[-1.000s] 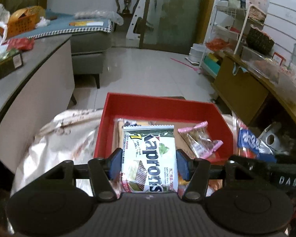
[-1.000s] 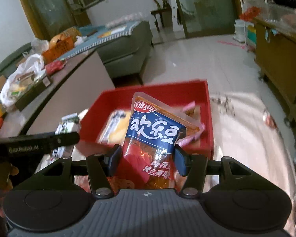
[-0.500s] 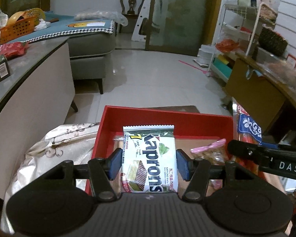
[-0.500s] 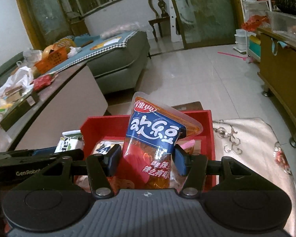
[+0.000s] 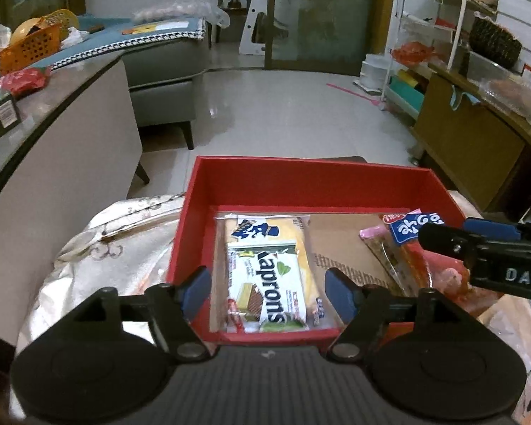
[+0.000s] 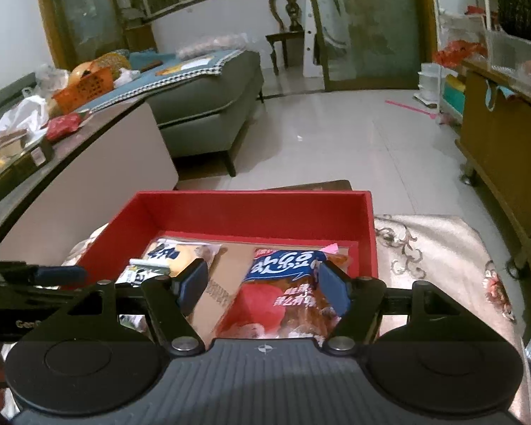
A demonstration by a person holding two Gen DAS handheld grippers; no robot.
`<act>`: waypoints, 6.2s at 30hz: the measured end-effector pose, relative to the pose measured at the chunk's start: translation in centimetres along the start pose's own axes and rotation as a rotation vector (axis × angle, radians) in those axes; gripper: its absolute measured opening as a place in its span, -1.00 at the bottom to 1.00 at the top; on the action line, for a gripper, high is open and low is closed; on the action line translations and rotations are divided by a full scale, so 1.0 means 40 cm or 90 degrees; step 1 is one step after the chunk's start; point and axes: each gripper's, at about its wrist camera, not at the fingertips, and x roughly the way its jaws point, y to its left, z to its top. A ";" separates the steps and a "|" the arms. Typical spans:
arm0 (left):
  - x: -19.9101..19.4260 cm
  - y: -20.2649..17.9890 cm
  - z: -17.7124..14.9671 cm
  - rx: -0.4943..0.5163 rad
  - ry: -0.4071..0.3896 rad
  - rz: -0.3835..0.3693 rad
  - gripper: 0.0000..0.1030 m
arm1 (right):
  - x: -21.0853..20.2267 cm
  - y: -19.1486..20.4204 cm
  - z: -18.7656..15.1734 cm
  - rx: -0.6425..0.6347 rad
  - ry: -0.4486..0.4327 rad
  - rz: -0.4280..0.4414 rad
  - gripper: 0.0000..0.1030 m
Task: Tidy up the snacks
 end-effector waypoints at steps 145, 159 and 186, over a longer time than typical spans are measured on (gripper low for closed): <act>-0.100 0.026 0.054 -0.077 -0.051 0.059 -0.10 | -0.077 -0.063 0.035 0.062 0.039 -0.022 -0.05; -0.002 -0.009 0.061 -0.054 -0.015 0.054 -0.10 | 0.018 -0.017 0.044 0.046 0.067 0.004 -0.05; 0.086 -0.029 0.049 -0.037 0.020 0.057 -0.10 | 0.063 -0.002 0.048 0.032 0.076 0.011 -0.05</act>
